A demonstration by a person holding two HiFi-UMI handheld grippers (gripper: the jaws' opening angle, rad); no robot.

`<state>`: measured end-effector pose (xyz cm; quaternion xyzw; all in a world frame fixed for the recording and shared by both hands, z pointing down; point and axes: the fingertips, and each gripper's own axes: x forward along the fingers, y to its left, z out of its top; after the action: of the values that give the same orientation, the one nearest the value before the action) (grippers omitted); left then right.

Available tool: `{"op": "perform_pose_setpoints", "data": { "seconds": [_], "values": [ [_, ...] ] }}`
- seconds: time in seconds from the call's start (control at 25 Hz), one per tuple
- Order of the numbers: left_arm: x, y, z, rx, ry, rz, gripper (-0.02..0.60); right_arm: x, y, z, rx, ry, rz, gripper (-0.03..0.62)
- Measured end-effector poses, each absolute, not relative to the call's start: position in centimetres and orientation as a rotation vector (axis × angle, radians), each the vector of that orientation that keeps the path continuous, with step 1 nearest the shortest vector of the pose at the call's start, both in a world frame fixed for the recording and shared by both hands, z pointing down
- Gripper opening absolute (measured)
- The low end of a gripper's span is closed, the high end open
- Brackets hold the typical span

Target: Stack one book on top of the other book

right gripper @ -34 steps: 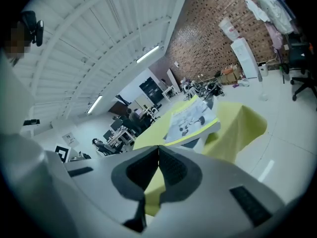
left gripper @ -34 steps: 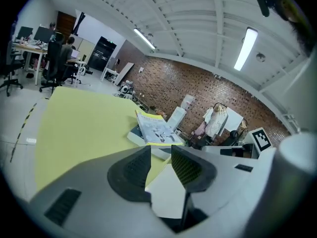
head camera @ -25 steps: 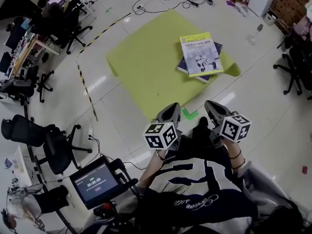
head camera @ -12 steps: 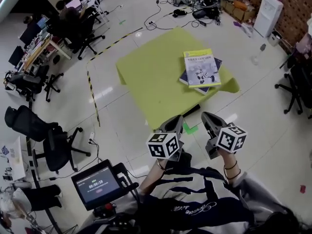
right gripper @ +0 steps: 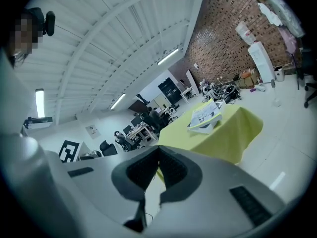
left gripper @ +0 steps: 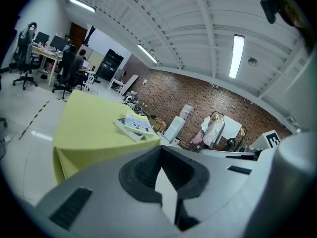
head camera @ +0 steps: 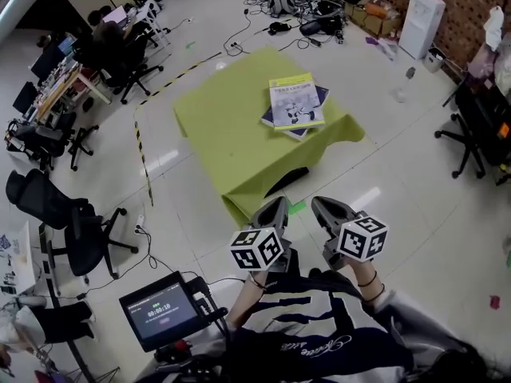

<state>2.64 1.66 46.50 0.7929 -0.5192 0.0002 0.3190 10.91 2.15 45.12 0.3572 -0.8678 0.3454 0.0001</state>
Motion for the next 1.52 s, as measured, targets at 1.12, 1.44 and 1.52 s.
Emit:
{"op": "perform_pose_setpoints", "data": {
  "seconds": [1.12,1.44,1.52],
  "values": [
    [1.4,10.8,45.8,2.104,-1.401,0.091,0.005,7.3,10.1,43.5,1.009,-2.794,1.111,-0.008],
    [0.6,10.3,46.1,2.102,-1.371,0.056,0.005,6.5,10.3,43.5,1.031,-2.771,1.086,-0.008],
    [0.6,10.2,46.2,2.102,-1.365,0.050,0.005,6.6,10.4,43.5,1.038,-2.765,1.079,-0.008]
  ]
}}
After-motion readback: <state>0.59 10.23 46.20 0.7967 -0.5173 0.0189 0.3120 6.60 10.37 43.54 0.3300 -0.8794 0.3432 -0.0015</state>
